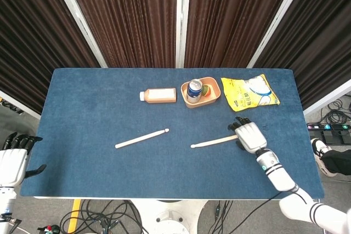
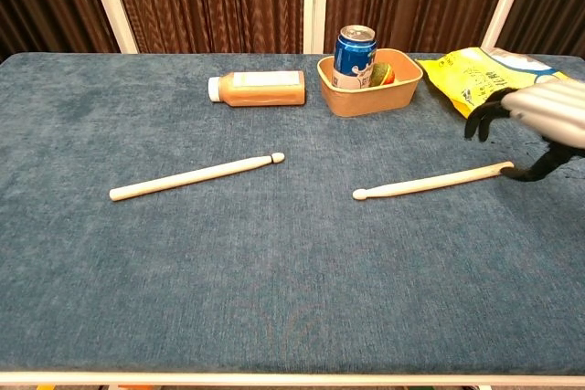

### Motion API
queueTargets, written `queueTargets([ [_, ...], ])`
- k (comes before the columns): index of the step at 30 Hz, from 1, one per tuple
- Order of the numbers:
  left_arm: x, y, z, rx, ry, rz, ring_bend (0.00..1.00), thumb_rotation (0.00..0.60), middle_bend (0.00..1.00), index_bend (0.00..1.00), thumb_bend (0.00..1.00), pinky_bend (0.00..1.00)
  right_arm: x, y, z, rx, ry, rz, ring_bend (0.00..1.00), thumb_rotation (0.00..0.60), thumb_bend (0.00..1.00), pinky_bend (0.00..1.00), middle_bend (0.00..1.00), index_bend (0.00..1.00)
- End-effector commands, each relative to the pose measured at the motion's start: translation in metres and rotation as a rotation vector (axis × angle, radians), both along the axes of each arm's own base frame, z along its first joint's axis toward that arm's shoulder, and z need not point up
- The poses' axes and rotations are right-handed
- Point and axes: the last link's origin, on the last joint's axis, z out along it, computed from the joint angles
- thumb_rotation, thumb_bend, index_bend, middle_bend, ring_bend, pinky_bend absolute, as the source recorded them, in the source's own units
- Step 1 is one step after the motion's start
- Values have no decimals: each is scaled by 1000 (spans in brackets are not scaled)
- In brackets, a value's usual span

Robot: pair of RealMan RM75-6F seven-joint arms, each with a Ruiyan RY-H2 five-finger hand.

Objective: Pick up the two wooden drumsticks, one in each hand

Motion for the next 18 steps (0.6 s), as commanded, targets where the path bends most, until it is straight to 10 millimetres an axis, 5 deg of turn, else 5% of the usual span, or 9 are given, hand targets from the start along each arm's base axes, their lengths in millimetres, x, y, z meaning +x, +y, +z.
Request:
queueTargets([
  [1,-1,0,0,0,-1,0,163,600,280,290,31,117,0,-4,-14,17,23,5,187,600,204,272,415,401],
  [18,-6,1,-2,-9,-15,9,163,600,281,290,30,118,-10,-10,-24,6,57,0,243,600,221,313,476,486],
])
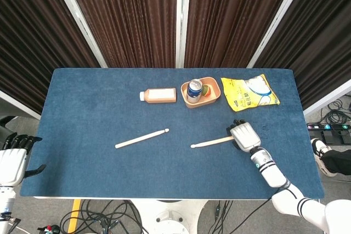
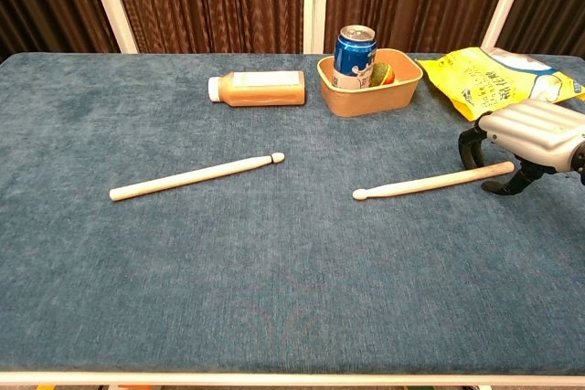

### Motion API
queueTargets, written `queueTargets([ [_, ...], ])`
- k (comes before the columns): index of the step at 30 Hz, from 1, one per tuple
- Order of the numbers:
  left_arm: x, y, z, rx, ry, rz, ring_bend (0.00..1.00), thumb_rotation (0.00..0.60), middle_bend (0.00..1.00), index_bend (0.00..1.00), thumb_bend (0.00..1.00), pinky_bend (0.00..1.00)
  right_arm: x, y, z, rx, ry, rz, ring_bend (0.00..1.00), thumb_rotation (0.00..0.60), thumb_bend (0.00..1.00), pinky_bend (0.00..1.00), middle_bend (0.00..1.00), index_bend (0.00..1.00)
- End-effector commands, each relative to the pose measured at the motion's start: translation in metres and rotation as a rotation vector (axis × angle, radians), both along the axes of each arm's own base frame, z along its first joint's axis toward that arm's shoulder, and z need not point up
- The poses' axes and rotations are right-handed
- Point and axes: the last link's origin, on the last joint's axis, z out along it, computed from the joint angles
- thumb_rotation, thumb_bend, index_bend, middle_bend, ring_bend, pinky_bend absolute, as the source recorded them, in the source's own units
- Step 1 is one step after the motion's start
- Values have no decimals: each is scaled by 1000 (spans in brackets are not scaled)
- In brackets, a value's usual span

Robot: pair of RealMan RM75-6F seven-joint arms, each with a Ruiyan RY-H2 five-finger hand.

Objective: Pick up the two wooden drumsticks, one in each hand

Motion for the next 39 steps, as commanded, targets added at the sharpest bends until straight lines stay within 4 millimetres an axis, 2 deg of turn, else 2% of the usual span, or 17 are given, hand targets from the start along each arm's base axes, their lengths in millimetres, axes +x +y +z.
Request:
queueTargets([
  [1,0,1,0,-1,-1,0,163,600,281,290,30,118,0,-1,-1,-2,0,-1,244,600,221,314,477,488],
  [15,0,2,0,0,-4,3,164,600,281,290,31,118,2,-5,-3,-1,10,5,284,600,325,334,523,541],
  [20,3,10,-1,-2,1,-19,163,600,281,290,31,118,4,-5,1,-20,-9,15,349,600,422,369,574,600],
  [24,16,30,-4,-25,25,-90,165,600,290,317,31,133,4,-3,19,-59,-57,24,403,600,533,405,620,661],
  [29,42,68,-18,-77,22,-181,264,600,333,351,31,281,9,2,62,-148,-172,36,440,600,580,429,655,706],
  [33,63,96,-42,-132,-11,-204,418,600,392,392,33,477,15,7,99,-220,-245,50,447,600,580,433,658,717],
  [37,80,114,-76,-221,-55,-173,540,600,416,406,45,590,18,11,131,-277,-255,41,445,600,580,434,654,717],
  [39,85,117,-92,-247,-57,-168,593,600,443,411,62,644,19,13,141,-293,-256,30,442,600,580,433,651,717],
])
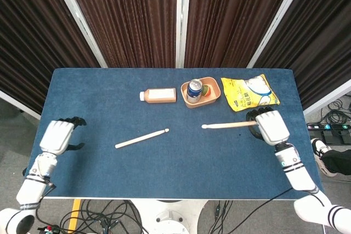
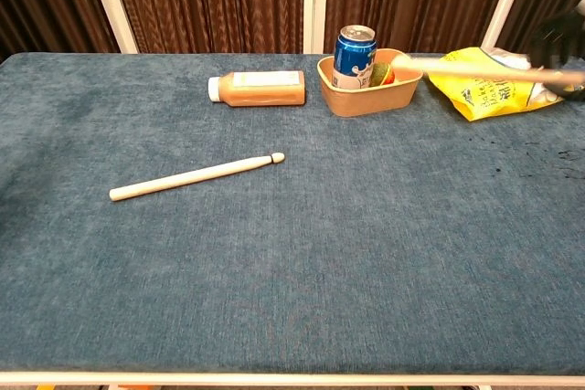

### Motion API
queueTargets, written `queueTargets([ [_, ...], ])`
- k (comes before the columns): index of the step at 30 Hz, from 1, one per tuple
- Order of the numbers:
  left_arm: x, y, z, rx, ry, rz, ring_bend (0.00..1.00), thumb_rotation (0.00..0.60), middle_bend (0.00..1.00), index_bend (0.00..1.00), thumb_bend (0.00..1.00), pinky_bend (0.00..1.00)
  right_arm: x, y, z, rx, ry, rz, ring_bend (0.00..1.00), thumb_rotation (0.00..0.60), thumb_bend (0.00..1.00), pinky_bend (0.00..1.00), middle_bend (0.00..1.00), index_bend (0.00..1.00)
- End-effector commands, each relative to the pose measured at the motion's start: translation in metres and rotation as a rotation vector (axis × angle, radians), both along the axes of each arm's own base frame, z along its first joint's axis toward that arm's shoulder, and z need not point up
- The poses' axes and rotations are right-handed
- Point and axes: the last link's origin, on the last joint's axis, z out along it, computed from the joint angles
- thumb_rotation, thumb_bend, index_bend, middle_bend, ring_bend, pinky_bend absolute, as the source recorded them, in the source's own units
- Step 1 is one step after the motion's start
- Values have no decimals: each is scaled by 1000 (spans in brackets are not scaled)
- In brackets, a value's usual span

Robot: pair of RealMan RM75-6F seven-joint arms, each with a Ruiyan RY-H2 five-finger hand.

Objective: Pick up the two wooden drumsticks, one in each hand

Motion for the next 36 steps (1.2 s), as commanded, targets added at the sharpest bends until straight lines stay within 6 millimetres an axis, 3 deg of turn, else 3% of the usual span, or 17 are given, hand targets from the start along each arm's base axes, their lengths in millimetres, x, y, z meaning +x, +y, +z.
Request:
queueTargets([
  [1,19,13,-38,-65,-4,6,617,600,460,414,69,665,0,4,28,-58,-18,-30,441,600,580,433,650,717],
  [10,34,17,-101,-148,50,46,691,600,501,440,159,716,-7,8,32,-39,-18,-68,440,600,580,433,649,718],
  [21,46,25,-126,-192,43,91,709,597,526,440,227,722,-14,7,21,-2,-21,-80,440,600,581,434,647,718],
  [30,57,30,-139,-218,109,78,710,479,527,440,231,723,-19,8,18,7,-25,-90,440,600,580,434,646,718],
  [36,60,31,-146,-229,149,88,710,453,527,440,237,723,-23,9,19,7,-29,-100,440,600,580,434,646,718],
])
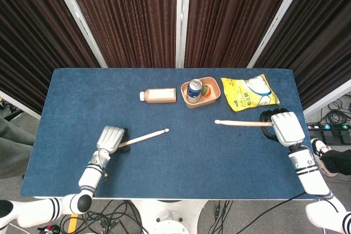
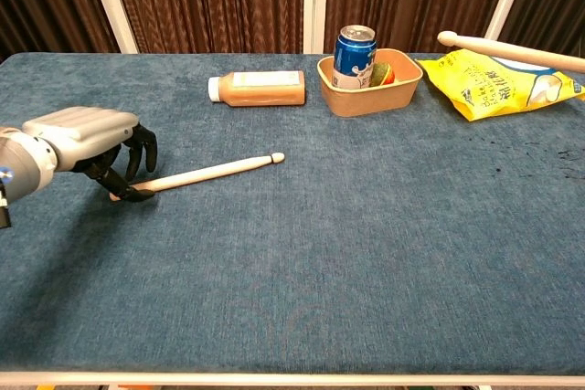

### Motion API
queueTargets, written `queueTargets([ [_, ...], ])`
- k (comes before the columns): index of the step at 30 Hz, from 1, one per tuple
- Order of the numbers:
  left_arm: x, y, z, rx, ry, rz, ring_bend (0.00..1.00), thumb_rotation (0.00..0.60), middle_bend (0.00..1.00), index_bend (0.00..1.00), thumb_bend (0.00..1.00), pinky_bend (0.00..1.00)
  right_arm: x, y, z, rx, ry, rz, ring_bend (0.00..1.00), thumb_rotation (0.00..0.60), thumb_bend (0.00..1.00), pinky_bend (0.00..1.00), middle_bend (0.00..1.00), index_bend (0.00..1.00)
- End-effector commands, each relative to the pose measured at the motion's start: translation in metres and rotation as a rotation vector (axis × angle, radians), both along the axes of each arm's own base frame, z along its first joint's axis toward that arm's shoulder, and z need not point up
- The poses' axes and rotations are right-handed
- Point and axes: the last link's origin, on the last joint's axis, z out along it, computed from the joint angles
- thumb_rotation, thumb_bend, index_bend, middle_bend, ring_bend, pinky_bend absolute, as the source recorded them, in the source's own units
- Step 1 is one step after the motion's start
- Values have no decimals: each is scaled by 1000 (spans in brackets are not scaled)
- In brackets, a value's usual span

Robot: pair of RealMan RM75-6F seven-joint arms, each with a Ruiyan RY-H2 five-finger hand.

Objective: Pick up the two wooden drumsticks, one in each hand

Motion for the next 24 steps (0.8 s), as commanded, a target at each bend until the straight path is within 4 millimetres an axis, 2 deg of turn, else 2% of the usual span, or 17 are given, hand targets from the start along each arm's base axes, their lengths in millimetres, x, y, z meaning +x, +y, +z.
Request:
queueTargets([
  [1,1,0,-5,-10,17,5,709,452,528,440,238,723,-1,0,0,2,-1,-4,440,600,581,434,646,718],
  [24,2,1,-8,-11,28,6,710,447,558,478,313,723,-7,-1,-3,13,0,-20,440,600,581,434,645,718],
])
